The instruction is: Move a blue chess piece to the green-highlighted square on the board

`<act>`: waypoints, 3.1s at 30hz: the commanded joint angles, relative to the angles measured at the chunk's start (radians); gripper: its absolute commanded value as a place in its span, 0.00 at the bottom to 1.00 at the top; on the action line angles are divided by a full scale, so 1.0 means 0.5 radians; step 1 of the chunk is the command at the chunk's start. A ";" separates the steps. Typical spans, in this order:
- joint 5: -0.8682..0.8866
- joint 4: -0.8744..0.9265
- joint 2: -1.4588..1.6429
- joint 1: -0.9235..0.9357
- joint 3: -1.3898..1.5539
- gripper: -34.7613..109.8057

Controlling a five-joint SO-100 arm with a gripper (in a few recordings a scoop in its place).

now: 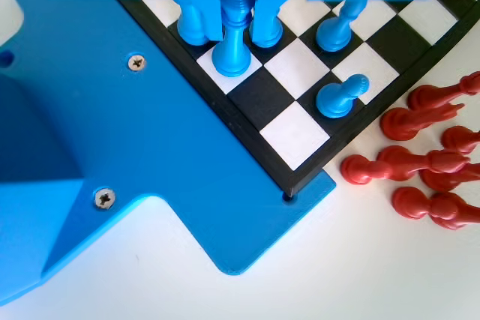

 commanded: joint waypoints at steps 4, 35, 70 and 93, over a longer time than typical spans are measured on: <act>0.012 -0.095 0.064 0.025 0.067 0.27; 0.040 0.856 0.114 0.018 -0.660 0.31; 1.727 2.111 1.565 -0.383 -1.592 0.25; 2.059 1.669 2.322 -0.687 -0.963 0.25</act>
